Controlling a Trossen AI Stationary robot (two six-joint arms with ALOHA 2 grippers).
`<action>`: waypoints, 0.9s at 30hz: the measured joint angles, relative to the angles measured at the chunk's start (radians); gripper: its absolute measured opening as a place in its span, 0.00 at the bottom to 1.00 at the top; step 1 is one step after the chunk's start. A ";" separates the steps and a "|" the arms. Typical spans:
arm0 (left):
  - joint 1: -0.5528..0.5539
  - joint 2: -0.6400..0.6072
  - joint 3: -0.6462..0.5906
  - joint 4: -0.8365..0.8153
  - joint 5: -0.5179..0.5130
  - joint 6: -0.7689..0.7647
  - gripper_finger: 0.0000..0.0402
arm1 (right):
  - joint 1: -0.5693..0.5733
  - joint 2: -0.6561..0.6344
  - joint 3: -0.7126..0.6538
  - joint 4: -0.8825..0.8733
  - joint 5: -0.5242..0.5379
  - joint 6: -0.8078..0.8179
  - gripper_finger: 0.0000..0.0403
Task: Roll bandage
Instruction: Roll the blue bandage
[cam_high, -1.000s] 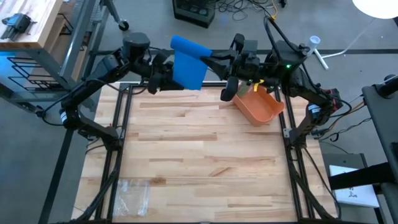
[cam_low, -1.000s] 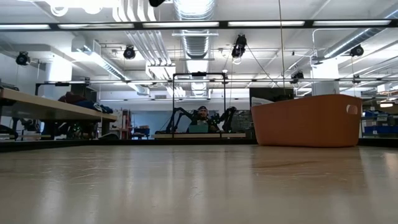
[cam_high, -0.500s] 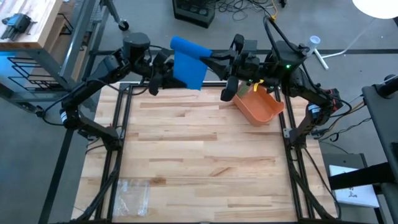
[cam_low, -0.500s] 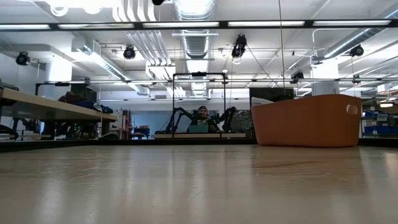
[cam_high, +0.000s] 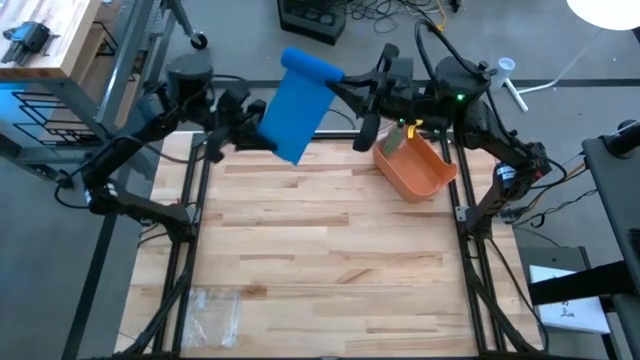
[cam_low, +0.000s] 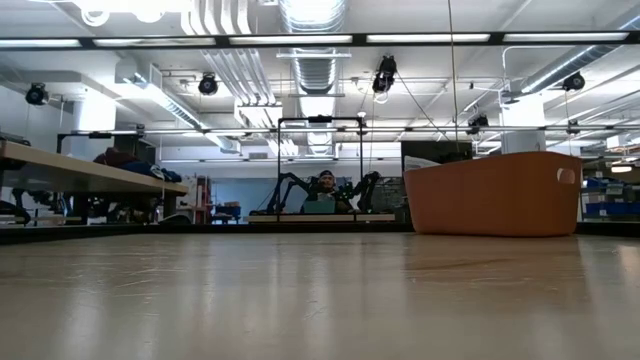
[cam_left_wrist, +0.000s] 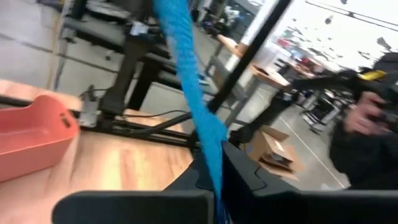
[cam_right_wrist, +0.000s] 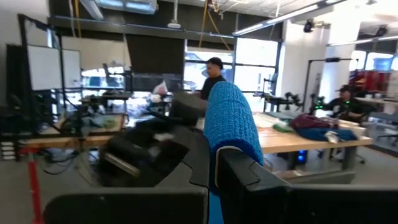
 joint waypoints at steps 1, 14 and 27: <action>-0.006 -0.010 0.000 0.000 0.001 0.000 0.00 | -0.009 0.000 0.000 -0.004 0.000 -0.006 0.01; -0.092 -0.114 0.000 0.224 0.019 -0.247 0.00 | -0.088 0.028 0.000 -0.065 -0.012 -0.034 0.01; -0.090 -0.034 0.003 0.871 -0.047 -0.725 0.00 | -0.085 0.094 -0.012 -0.138 -0.009 0.063 0.01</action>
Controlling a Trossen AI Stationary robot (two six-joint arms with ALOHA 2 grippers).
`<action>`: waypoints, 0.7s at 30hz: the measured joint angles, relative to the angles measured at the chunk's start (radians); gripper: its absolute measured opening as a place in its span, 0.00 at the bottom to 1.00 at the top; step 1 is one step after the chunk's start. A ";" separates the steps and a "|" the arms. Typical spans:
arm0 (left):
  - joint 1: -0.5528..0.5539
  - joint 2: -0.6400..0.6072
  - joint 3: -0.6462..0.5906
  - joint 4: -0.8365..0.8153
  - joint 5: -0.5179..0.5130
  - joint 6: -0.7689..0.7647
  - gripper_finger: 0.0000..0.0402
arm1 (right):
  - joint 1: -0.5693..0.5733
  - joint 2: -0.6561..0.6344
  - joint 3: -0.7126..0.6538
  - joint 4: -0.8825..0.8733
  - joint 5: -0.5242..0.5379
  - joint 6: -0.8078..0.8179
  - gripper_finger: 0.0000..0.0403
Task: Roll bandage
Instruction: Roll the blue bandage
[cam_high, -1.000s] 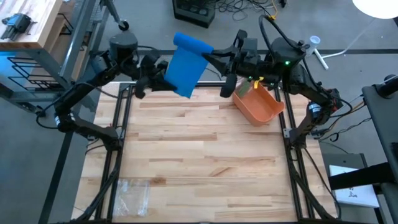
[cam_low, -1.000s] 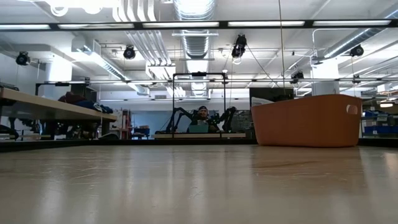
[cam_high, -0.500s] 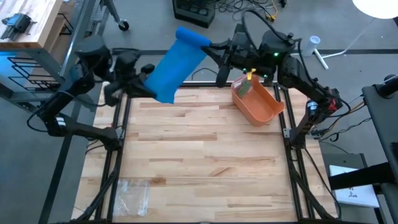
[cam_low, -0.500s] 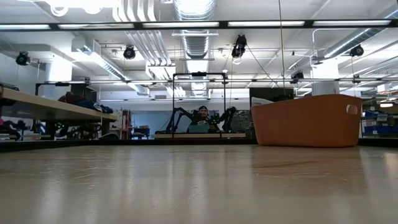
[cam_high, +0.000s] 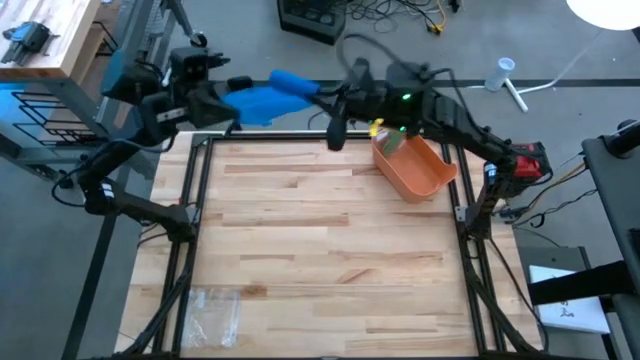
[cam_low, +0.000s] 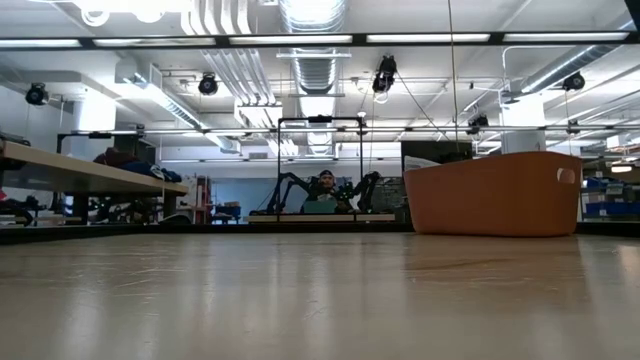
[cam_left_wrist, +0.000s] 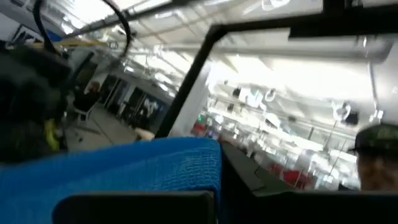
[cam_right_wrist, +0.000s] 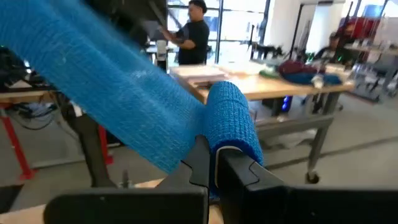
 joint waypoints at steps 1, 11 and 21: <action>0.005 0.013 0.007 0.023 -0.010 -0.027 0.00 | 0.002 0.006 -0.001 -0.018 0.000 0.016 0.01; 0.186 0.073 0.136 -0.009 -0.066 -0.068 0.00 | 0.076 0.048 -0.003 -0.053 0.032 0.075 0.01; 0.285 0.116 0.282 -0.031 -0.039 -0.101 0.00 | 0.088 0.050 -0.002 -0.066 0.079 0.077 0.01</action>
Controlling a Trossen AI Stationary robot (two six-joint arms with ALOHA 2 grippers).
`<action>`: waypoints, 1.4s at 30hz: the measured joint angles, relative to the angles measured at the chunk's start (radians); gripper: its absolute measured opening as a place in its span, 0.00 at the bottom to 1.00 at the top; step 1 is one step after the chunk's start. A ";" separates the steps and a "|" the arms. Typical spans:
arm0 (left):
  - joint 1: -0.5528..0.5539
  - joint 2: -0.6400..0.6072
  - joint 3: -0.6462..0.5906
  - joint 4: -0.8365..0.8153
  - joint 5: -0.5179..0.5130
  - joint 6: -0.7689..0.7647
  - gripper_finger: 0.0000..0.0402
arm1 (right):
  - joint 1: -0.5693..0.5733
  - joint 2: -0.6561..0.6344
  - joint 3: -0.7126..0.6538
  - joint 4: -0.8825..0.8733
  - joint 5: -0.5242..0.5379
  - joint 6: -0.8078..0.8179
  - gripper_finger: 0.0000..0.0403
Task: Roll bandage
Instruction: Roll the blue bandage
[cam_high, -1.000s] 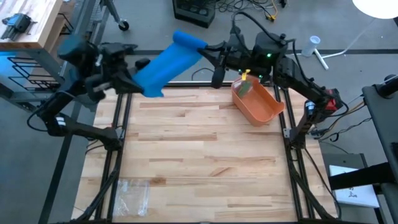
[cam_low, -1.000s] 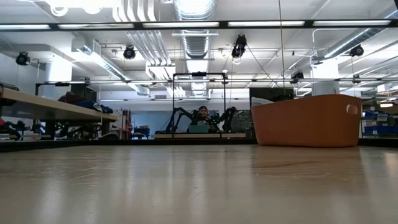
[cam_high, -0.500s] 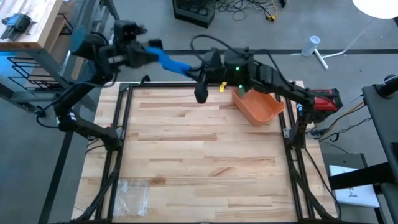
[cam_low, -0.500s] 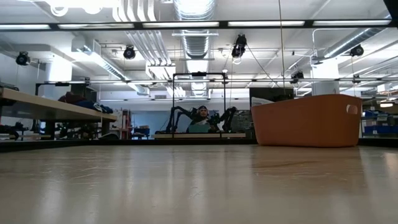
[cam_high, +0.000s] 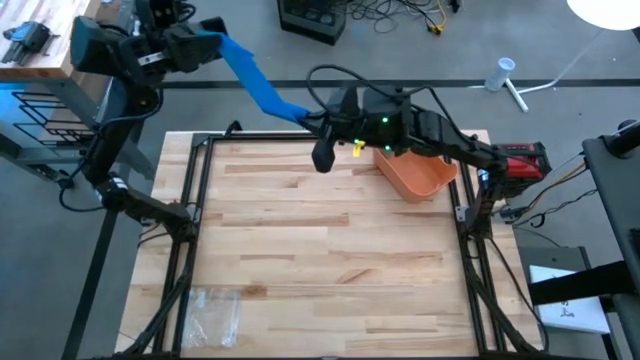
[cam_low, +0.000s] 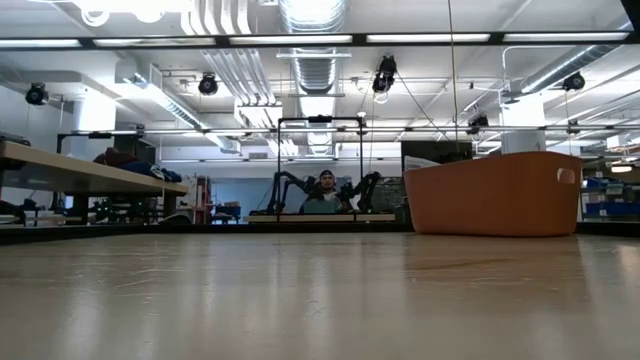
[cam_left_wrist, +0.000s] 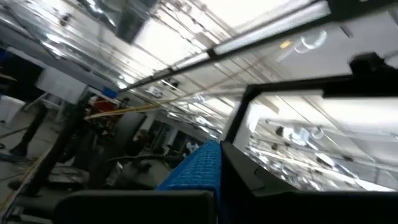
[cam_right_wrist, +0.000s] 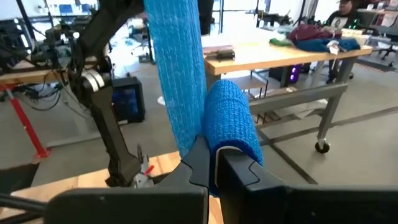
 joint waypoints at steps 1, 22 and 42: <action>0.000 0.006 0.019 0.000 0.019 -0.001 0.00 | 0.000 0.004 0.000 -0.006 0.000 0.000 0.01; -0.005 -0.006 0.072 -0.070 0.311 0.119 0.00 | -0.009 -0.035 0.012 0.246 0.001 0.001 0.01; 0.042 0.024 -0.421 -0.111 -0.115 0.739 0.00 | 0.020 -0.088 0.014 0.297 -0.629 0.272 0.01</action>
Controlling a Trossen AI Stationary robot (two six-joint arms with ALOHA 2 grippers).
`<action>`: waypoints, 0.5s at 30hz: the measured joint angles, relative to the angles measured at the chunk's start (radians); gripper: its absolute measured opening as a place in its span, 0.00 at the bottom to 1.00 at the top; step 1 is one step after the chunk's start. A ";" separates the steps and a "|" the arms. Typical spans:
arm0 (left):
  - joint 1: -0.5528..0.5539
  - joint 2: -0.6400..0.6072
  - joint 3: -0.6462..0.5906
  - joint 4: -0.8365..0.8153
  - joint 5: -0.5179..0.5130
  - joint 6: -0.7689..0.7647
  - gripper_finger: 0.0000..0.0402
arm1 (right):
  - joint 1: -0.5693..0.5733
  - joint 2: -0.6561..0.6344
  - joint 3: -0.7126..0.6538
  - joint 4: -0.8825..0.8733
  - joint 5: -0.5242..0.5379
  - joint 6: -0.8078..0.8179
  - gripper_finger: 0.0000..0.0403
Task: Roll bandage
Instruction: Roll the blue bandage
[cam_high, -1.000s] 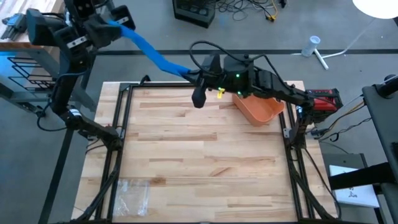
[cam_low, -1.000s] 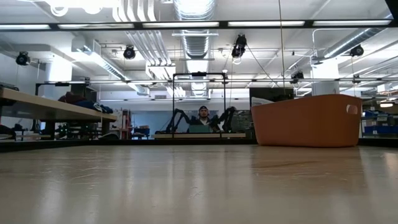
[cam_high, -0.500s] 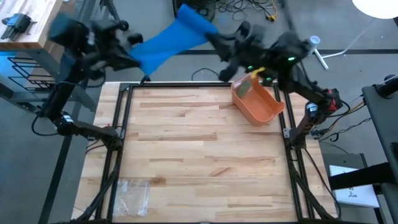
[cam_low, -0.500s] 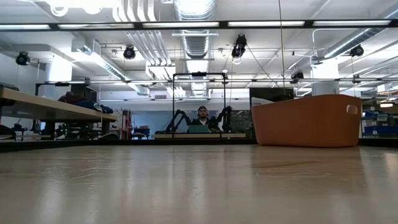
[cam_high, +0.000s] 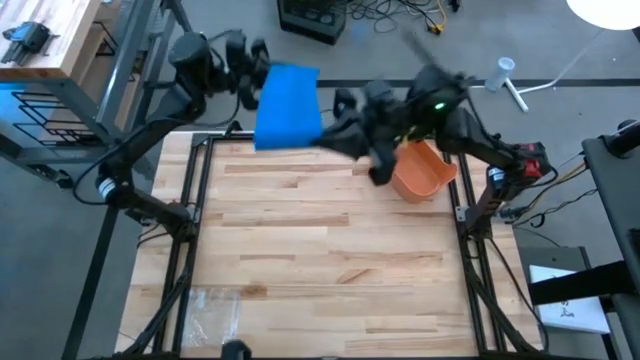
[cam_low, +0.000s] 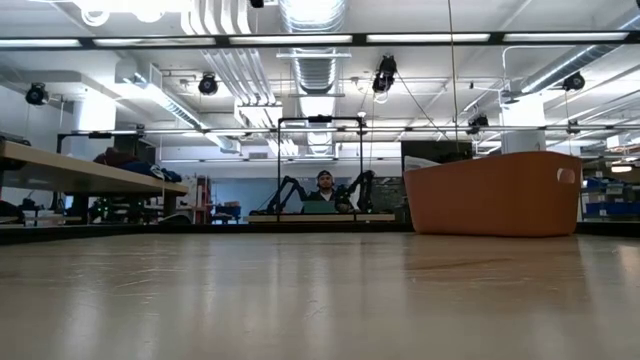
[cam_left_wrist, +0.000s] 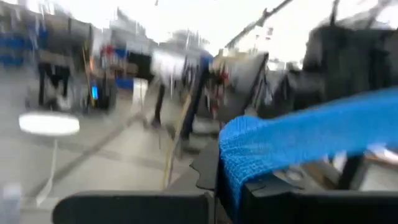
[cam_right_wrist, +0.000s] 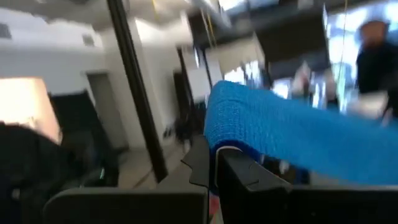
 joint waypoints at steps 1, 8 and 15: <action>0.014 0.019 0.022 0.046 0.000 -0.022 0.00 | 0.005 0.008 0.000 -0.036 -0.001 0.012 0.01; 0.115 0.158 0.373 0.012 0.046 -0.075 0.00 | 0.046 0.050 -0.001 -0.162 0.001 0.042 0.01; 0.142 0.270 0.747 -0.082 0.113 -0.132 0.00 | 0.046 0.084 -0.001 -0.159 0.035 0.045 0.01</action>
